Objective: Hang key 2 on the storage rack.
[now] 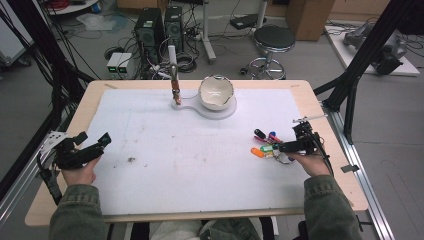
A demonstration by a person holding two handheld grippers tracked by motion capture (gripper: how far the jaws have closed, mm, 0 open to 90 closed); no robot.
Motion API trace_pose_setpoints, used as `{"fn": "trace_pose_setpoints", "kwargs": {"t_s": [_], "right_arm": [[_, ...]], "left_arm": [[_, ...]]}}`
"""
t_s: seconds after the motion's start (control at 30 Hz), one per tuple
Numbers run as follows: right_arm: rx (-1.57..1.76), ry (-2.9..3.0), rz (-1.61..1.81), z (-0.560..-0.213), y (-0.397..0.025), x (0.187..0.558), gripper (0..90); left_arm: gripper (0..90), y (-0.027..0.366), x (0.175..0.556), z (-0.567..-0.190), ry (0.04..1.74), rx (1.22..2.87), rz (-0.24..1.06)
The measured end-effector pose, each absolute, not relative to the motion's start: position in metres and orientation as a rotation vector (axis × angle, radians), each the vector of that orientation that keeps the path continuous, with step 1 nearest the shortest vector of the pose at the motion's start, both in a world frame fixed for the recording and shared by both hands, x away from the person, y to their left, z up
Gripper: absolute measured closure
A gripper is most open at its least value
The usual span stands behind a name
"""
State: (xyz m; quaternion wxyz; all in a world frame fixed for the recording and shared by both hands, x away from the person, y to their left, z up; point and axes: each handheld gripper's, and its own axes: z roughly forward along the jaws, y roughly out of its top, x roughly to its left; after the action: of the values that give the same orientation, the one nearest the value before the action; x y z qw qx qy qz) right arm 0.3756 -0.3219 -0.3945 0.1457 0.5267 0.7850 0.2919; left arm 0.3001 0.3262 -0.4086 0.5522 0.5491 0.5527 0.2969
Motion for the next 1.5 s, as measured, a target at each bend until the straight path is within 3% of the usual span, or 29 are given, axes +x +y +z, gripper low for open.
{"fn": "trace_pose_setpoints", "kwargs": {"t_s": [0.43, 0.77, 1.0, 1.37, 1.5], "right_arm": [[1.532, 2.280, 0.810, -0.408, -0.321, 0.365, 0.8], [1.536, 2.287, 0.813, -0.413, -0.321, 0.358, 7.6], [1.486, 2.338, 0.825, -0.415, -0.320, 0.354, 34.0], [1.437, 2.340, 0.800, -0.416, -0.312, 0.351, 83.7], [1.436, 2.332, 0.796, -0.416, -0.310, 0.349, 86.5]], "left_arm": [[5.6, 0.326, 0.300, -0.409, 1.310, 1.296, 0.702], [5.6, 0.327, 0.300, -0.409, 1.313, 1.294, 0.700], [5.6, 0.326, 0.300, -0.409, 1.312, 1.293, 0.699], [5.6, 0.326, 0.300, -0.409, 1.312, 1.295, 0.698], [5.6, 0.327, 0.300, -0.409, 1.314, 1.288, 0.695]]}}
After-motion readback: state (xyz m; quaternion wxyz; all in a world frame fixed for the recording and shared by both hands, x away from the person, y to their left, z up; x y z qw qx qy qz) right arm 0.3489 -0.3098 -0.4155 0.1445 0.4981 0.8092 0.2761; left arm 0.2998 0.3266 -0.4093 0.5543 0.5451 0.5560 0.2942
